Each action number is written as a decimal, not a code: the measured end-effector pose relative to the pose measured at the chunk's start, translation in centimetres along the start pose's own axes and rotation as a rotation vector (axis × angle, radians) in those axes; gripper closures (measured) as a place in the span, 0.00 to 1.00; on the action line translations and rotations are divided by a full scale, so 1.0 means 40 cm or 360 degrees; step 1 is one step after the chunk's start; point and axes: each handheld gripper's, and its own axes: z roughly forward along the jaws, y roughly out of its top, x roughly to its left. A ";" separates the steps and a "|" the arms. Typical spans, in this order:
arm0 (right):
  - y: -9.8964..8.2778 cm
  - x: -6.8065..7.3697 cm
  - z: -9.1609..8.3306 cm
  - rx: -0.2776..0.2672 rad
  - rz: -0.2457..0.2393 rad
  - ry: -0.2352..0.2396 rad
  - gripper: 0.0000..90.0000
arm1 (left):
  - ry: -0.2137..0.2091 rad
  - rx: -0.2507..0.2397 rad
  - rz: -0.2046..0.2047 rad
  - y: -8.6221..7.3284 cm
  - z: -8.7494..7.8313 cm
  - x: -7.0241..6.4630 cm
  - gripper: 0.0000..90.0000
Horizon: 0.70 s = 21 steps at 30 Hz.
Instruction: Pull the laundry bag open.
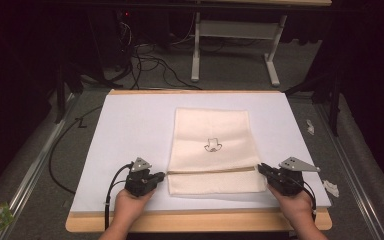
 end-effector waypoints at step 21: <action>-0.047 -0.195 -0.066 -0.0139 0.0172 -0.0282 0.16 | 0.0432 -0.0363 0.0131 0.020 -0.133 0.076 0.19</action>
